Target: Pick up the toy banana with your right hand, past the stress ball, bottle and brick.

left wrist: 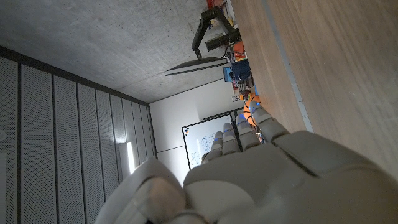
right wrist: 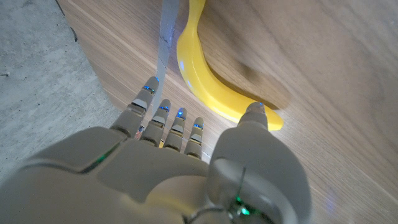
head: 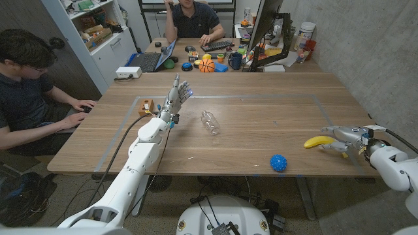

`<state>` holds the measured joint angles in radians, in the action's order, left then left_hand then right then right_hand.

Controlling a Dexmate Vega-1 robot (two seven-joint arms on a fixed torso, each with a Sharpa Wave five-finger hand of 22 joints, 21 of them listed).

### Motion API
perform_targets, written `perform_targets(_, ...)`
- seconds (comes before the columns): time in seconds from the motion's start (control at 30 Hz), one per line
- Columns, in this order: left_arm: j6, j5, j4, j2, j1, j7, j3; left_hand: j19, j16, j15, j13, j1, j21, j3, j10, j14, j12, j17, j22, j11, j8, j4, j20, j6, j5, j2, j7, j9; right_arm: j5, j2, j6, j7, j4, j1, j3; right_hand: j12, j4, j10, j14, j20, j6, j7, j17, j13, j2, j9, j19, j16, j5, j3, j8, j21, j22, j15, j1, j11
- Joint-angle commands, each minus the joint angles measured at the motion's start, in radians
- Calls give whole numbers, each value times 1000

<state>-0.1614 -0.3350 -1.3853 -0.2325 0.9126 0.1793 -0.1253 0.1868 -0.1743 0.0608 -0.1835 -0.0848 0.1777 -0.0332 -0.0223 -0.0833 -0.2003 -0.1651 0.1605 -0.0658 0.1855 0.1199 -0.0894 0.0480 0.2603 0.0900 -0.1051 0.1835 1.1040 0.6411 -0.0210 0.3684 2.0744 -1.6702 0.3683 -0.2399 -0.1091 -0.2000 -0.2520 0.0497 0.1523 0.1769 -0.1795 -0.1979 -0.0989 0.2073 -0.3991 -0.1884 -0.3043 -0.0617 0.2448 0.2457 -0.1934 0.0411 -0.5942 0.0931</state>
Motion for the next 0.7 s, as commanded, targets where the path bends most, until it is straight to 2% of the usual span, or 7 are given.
perform_targets(0.03, -12, -7, -11, -2, 10, 6, 7, 12, -7, 1, -5, -15, 4, 2, -3, -5, -6, -3, 6, -1, 7, -4, -2, -4, 0, -1, -2, 5, 26, 38, -22, 30, -63, 70, -62, -3, -12, -1, 0, -3, 9, 7, -2, -3, 2, 1, -1, 2, -12, 2, 8, -6, -1, 64, -17, 10)
perform_targets(0.2, -15, -10, -22, -3, 17, 4, 11, 13, -7, 1, -5, -16, 4, 2, -4, -6, -6, -3, 6, -1, 7, -4, -2, -5, 0, -2, -1, 5, 17, 49, -19, 14, -86, 90, -80, -4, -15, -6, 1, -6, 18, 14, -2, -3, 0, 2, -1, 2, -18, 5, 11, -6, -2, 64, -27, 11)
perform_targets(0.33, -18, -10, -28, -2, 23, 2, 13, 14, -7, 0, -5, -16, 4, 2, -5, -6, -6, -3, 6, 0, 8, -4, -3, -7, 0, -2, -1, 5, 9, 55, -13, -13, -102, 100, -88, -8, -20, -23, 0, -9, 59, 29, -4, -4, -7, 2, -5, 1, -31, 12, 25, -5, -3, 68, -47, 25)
perform_targets(0.47, -14, -11, -36, -1, 28, -3, 13, 14, -7, -1, -5, -17, 4, 2, -6, -8, -6, -3, 6, 0, 8, -5, -4, -7, 0, -2, 1, 5, 1, 58, 3, -69, -121, 101, -93, -29, -28, -85, -26, -17, 150, 42, -4, -7, -21, 6, -20, -6, -57, 26, 57, -1, -5, 91, -84, 63)
perform_targets(0.5, -14, -10, -38, -1, 29, -4, 13, 14, -7, -1, -5, -17, 4, 2, -6, -8, -6, -3, 6, 1, 8, -5, -4, -7, 0, -3, 1, 5, 0, 59, 7, -85, -125, 101, -94, -36, -31, -107, -39, -24, 193, 43, -4, -8, -27, 9, -31, -8, -69, 32, 72, 2, -6, 104, -103, 74)
perform_targets(0.7, -11, -11, -45, -1, 33, -6, 13, 15, -7, -2, -5, -18, 4, 2, -7, -8, -6, -3, 6, -1, 8, -5, -2, -8, -1, -3, 2, 5, -7, 58, 16, -143, -139, 98, -97, -55, -28, -179, -91, -45, 359, 44, -6, -9, -42, 20, -57, -12, -99, 48, 133, 12, -8, 140, -149, 107)
